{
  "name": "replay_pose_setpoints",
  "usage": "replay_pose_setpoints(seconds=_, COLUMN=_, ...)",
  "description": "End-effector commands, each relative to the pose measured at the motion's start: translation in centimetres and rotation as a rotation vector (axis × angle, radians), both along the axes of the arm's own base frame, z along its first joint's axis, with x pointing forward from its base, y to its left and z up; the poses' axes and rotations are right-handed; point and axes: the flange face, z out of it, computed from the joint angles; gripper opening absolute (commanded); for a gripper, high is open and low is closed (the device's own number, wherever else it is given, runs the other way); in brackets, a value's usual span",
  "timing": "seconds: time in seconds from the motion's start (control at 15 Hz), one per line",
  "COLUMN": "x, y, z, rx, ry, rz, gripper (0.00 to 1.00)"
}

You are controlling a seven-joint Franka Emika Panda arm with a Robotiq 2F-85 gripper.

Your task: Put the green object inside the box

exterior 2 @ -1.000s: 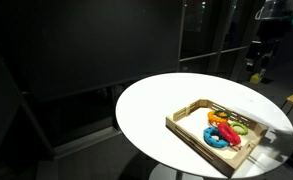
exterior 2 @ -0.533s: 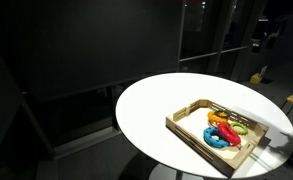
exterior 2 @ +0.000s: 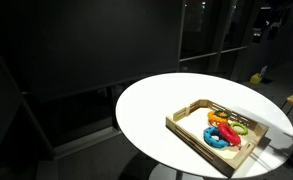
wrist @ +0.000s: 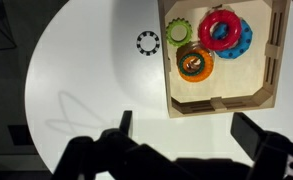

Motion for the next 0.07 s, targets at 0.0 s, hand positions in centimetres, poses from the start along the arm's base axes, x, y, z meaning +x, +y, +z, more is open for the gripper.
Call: replay_pose_setpoints(seconds=0.0, x=0.02, y=-0.01, z=-0.03, rx=0.000, ry=0.002, rz=0.000, gripper=1.00)
